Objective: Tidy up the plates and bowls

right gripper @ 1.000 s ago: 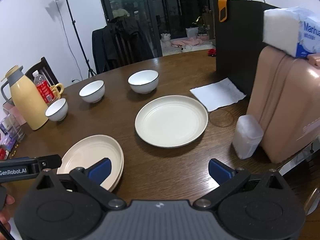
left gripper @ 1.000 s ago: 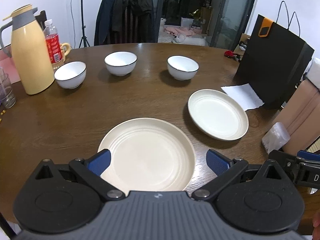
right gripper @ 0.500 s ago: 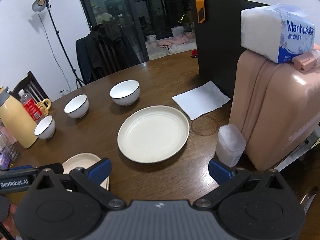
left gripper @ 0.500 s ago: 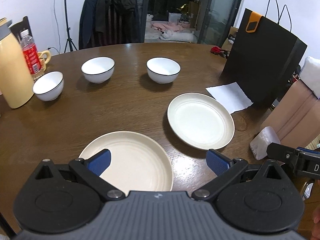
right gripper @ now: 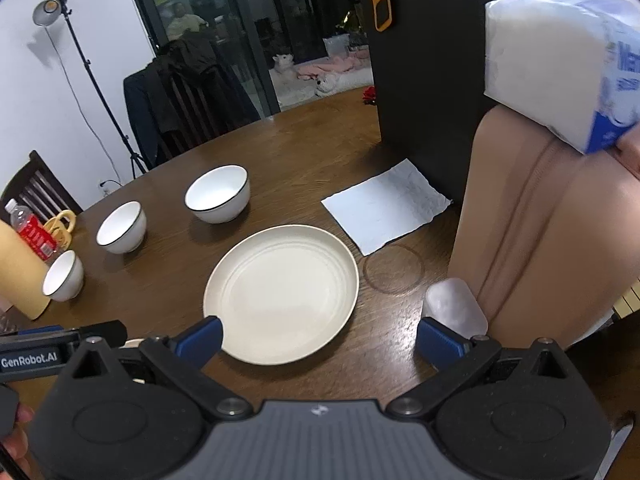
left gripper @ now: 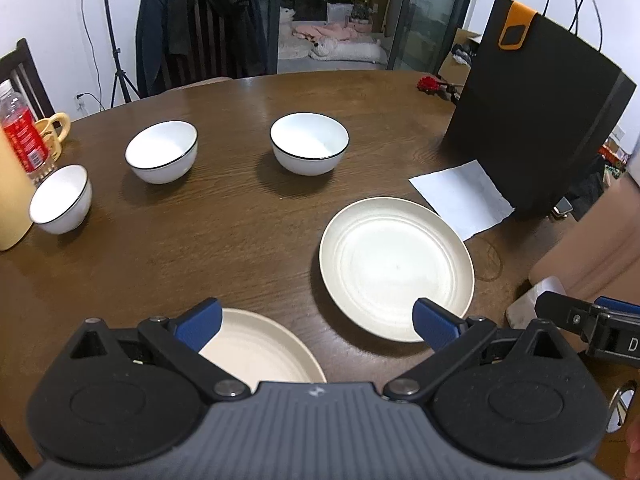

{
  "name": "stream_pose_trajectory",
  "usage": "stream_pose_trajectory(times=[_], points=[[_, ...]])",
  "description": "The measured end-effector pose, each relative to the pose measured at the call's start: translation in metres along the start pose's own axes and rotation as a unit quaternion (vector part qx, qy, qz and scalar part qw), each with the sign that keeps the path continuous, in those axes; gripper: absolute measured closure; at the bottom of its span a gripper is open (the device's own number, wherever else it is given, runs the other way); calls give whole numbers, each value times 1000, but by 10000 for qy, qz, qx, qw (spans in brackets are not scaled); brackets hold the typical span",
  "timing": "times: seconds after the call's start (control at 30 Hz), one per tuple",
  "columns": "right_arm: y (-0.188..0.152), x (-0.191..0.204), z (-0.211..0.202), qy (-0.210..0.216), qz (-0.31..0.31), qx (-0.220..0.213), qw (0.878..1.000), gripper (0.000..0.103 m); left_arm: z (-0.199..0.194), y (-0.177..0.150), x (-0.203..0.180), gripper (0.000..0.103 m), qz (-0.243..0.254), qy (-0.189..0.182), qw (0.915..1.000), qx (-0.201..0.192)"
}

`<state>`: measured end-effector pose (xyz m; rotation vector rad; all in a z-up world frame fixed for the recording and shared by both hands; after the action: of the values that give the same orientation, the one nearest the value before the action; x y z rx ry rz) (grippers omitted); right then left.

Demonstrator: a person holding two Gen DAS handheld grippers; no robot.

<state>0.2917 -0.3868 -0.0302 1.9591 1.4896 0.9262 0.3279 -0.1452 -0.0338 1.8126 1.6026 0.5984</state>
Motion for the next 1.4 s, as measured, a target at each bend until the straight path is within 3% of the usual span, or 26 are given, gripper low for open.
stream_pose_trajectory(times=[0.77, 0.97, 1.4], points=[[28, 1, 98, -148, -382, 810, 9959, 2, 98, 24, 5, 0, -173, 282, 9967, 735], [27, -1, 119, -123, -390, 963, 9945, 8, 117, 27, 7, 0, -250, 329, 9954, 867], [26, -10, 162, -136, -270, 1271, 9914, 33, 153, 22, 8, 0, -294, 352, 9923, 1154]])
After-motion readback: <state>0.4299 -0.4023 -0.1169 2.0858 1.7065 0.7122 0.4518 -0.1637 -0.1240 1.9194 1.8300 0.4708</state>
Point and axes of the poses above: each gripper's, at about its wrist camera, not at the fingertips, and z roughly the way its jaws point, x to its left, y to its top, the point moved 1 cm from there along z, roughly the way its jaws point, and after that the axes turned 10 degrees about -x, right-handed, at the moved point
